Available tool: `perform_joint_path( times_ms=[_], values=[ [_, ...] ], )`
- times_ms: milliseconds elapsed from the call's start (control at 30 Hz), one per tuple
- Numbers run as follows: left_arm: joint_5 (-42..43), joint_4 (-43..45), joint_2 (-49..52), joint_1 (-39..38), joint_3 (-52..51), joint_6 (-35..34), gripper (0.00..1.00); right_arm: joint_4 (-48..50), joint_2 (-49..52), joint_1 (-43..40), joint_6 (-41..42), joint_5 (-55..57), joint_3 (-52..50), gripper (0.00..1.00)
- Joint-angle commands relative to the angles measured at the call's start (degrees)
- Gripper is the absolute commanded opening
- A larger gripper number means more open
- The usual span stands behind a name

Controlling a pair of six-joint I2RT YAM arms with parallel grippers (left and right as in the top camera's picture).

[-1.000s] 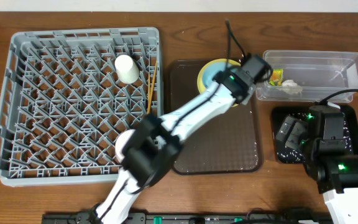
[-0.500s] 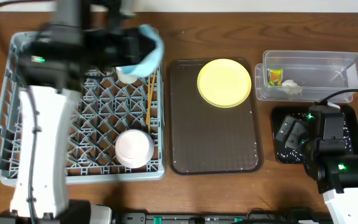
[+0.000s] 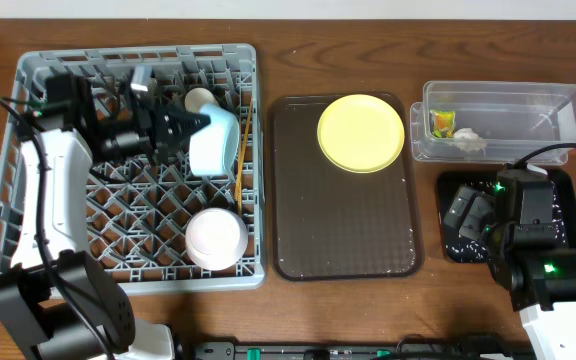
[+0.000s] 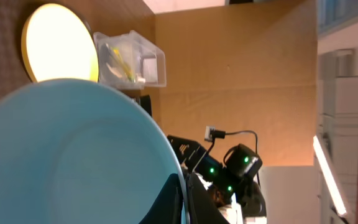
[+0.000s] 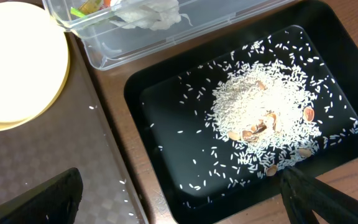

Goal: Sort waste into correct bins and load items into the dishwasher rack
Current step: 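Lower the blue bowl into the rack and open the left gripper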

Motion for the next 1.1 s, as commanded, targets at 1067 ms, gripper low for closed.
perform_joint_path(
  times_ms=[1067],
  values=[
    [3.4, 11.3, 7.5, -2.2, -8.1, -6.2, 0.06, -0.1, 0.0, -0.3, -0.5, 0.8, 0.3, 0.99]
  ],
)
